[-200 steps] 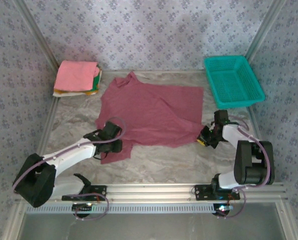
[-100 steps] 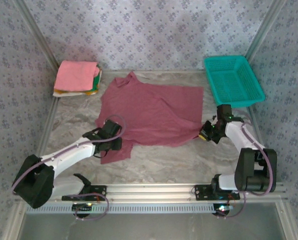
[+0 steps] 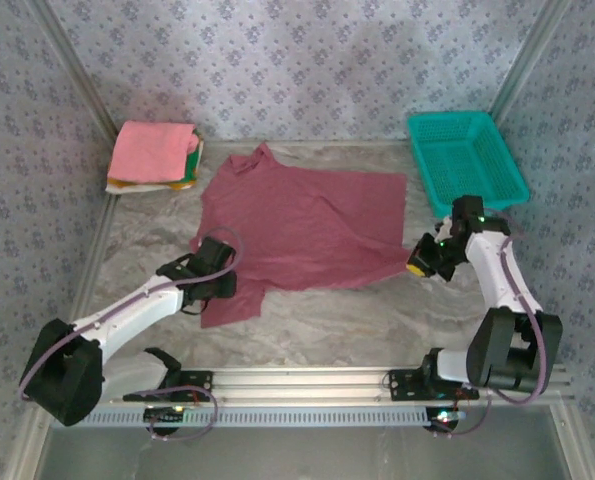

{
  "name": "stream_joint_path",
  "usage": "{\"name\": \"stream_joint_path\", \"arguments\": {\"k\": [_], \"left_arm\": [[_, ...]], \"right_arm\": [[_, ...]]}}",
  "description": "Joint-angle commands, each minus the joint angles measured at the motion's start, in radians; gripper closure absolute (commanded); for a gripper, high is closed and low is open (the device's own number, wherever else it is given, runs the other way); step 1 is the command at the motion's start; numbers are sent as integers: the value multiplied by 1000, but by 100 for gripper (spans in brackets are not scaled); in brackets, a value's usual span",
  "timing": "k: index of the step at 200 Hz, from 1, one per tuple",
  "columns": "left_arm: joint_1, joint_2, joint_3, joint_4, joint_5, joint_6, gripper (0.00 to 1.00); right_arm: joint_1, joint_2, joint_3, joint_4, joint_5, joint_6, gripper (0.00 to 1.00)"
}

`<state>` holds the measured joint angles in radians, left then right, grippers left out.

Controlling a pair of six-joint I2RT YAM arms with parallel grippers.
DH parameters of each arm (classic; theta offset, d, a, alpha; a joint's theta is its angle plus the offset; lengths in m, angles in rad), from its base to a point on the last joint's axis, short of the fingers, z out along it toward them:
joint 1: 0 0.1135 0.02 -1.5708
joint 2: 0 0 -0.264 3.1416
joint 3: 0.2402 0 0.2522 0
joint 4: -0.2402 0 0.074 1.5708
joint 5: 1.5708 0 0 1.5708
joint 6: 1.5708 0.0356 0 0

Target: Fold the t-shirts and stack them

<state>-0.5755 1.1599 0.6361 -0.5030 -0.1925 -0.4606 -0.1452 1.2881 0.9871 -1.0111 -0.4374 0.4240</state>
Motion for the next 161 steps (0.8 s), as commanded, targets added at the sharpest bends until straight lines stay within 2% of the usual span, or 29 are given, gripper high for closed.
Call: {"name": "stream_joint_path", "arguments": {"k": [1,9,24,28,31,35,38,45,59,63,70,85,106,133,143,161], "left_arm": [[9,-42,40,-78,-10,7,55],[10,-53,43,-102,-5,-1,53],[16,-76,58,-160,40,-24,50],[16,-82,63,-192,51,-33,49],[17,-87,67,-215,60,-44,49],[16,-96,71,-237,64,-70,49],[16,-102,72,-257,68,-87,49],[16,-118,74,-306,69,-138,49],[12,-158,69,-350,112,-255,32],[14,-167,66,-353,127,-295,28],[18,-177,60,-360,146,-359,24],[19,-175,62,-427,118,-492,24],[23,-144,51,-515,105,-602,27],[49,-178,-14,-462,110,-627,30],[87,-200,-48,-402,133,-619,31],[165,-225,-82,-355,159,-594,39]], "right_arm": [[-29,-77,11,-166,60,-33,83],[-42,-95,5,-180,63,-43,86],[-51,-116,7,-190,85,-55,74],[-50,-120,9,-185,95,-65,78],[-50,-123,11,-175,107,-67,88],[-50,-125,14,-168,123,-51,93],[-48,-125,16,-170,124,-50,93],[-44,-125,23,-171,126,-54,87],[-35,-124,11,-146,150,-55,68],[-34,-124,2,-129,150,-51,67],[-29,-121,-18,-94,134,-44,72],[-12,-99,-56,0,84,-22,74],[30,-49,-83,98,73,-18,67],[69,-8,-133,221,55,-17,66],[75,0,-147,248,52,-20,65],[78,7,-171,282,40,-26,65]]}}
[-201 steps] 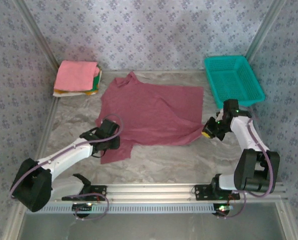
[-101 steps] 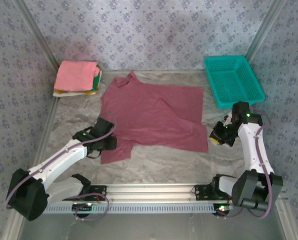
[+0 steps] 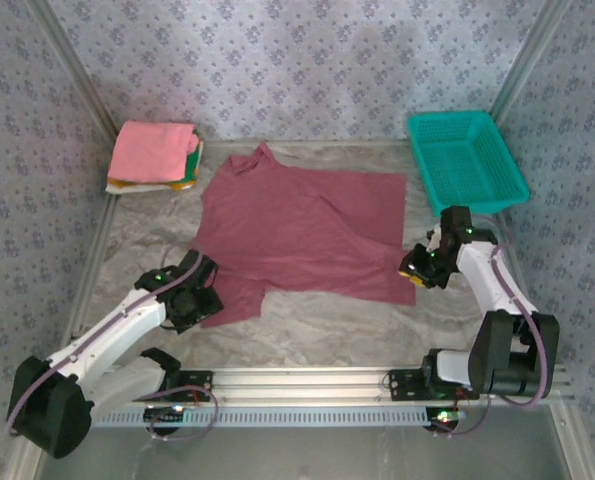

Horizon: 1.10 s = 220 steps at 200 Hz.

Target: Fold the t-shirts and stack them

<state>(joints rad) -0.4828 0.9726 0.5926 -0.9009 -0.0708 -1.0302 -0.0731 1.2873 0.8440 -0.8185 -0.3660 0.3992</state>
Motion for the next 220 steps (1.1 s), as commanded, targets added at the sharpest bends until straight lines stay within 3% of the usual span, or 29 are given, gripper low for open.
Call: {"name": "stream_joint_path", "arguments": {"k": [1,23,69,114,158,220], "left_arm": [[75,-39,-39,43,37,-22,40],[98,-50,-44,64,25,29,44],[130,20,-153,268,152,36,50],[134,111,-200,364,178,65,51],[134,141,-189,381,179,98,87],[136,100,-136,339,175,134,100]], "right_arm": [[6,7,-29,89,-32,-1,65],[6,5,-41,111,-23,-9,65],[10,19,-40,143,-28,-8,65],[15,36,-36,155,-31,4,65],[16,15,-41,147,-21,14,64],[0,43,-75,128,-68,33,63]]}}
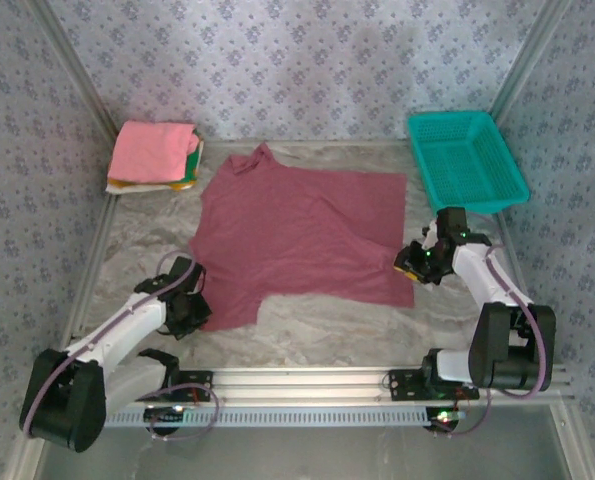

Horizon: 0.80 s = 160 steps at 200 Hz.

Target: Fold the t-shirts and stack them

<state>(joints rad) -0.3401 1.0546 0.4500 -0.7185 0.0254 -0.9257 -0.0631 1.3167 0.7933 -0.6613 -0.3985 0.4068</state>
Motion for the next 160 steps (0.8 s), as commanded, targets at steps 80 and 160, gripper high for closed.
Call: {"name": "stream_joint_path", "arguments": {"k": [80,160], "left_arm": [[-7,-66,174,92,69,72,100],[9,-81,158,79,67,89,100]], "right_arm": [[-219,-79,-103,-148,-102,63,52],[-213,-27,-161,-141,-106,94,47]]}}
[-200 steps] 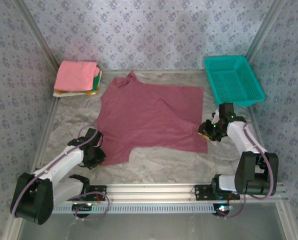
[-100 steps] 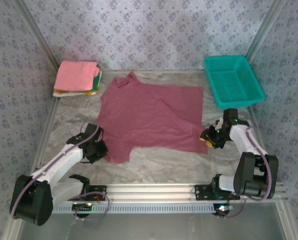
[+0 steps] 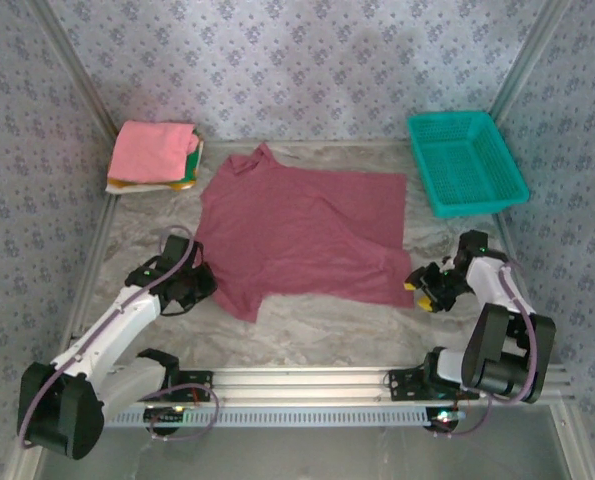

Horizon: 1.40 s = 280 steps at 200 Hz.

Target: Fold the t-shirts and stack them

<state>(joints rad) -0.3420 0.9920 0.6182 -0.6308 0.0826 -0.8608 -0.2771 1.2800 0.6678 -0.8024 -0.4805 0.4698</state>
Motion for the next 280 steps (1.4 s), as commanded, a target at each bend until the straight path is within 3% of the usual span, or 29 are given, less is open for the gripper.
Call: {"name": "stream_joint_path", "arguments": {"k": [1,38,81,98,121,155,178,231,280], "left_arm": [[11,-17,-11,-9,11,25,100],[30,-25,-26,3,16,40,100],[52,-50,-38,2,26,42,100],[62,-54,-50,11,31,42,100],[71,-53,-55,21,40,37,100],[78,-88,-5,-43,-15,61,100],[87,-132,4,-44,-19,56,100],[90,-258,64,-229,-107,62,100],[90,-390,6,-281,-60,5,100]], "right_arm": [[1,10,-37,6,-26,31,47],[9,68,-71,122,-41,62,46],[68,131,-102,197,-43,105,54],[76,141,-109,248,-45,110,62],[82,147,-104,261,-49,118,91],[68,52,-40,105,1,79,100],[61,-7,-10,22,6,73,100],[28,-124,60,-182,37,34,100],[62,-180,27,-235,95,52,100]]}}
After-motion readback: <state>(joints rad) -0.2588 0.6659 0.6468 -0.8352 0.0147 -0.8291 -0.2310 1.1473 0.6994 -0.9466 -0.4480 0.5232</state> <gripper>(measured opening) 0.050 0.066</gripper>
